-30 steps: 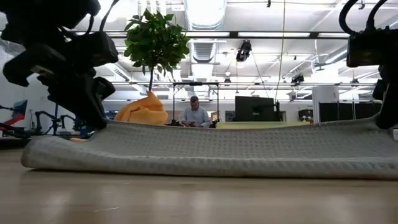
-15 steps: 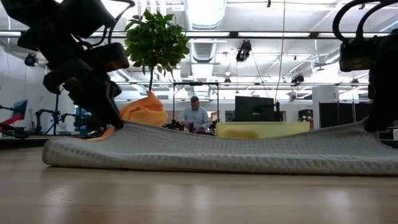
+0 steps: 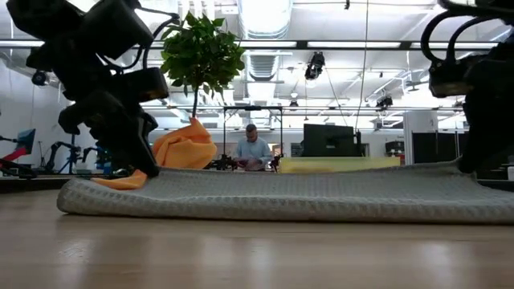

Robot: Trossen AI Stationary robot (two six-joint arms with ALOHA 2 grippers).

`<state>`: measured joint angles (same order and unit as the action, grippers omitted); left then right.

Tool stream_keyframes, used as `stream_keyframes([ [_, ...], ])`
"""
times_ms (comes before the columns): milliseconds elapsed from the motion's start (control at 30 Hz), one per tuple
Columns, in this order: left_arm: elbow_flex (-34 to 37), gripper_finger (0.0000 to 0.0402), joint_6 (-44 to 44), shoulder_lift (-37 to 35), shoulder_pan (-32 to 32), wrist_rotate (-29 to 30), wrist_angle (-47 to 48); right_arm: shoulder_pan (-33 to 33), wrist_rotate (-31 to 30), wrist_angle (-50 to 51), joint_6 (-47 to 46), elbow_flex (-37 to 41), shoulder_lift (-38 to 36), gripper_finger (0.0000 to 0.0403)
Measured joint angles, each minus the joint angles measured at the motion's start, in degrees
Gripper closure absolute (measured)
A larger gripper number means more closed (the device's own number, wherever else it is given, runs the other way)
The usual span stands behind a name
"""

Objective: Fold microfiber towels
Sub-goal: Fold the gray microfiber towel

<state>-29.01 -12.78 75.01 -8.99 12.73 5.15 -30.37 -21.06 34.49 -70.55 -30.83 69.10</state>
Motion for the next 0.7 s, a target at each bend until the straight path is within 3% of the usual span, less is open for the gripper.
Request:
stream_keyframes([
  [167,0.04,0.0402,-0.38,1.46,0.02,1.23,-0.14,0.69,0.34,1.81,-1.43,0.08,0.00,0.0385],
  [333,-0.09,0.0392,-0.40,1.75,0.21,3.34,-0.07,1.15,0.44,1.81,-1.48,0.15,0.00,0.0349],
  [567,-0.07,0.0328,0.55,-0.27,0.50,11.96,-0.04,1.15,-0.67,1.79,-0.39,0.00,-0.38,0.0284],
  [700,-0.40,0.0288,2.65,-1.24,0.81,11.32,0.17,1.15,-1.63,1.31,4.23,-1.77,-0.86,0.0262],
])
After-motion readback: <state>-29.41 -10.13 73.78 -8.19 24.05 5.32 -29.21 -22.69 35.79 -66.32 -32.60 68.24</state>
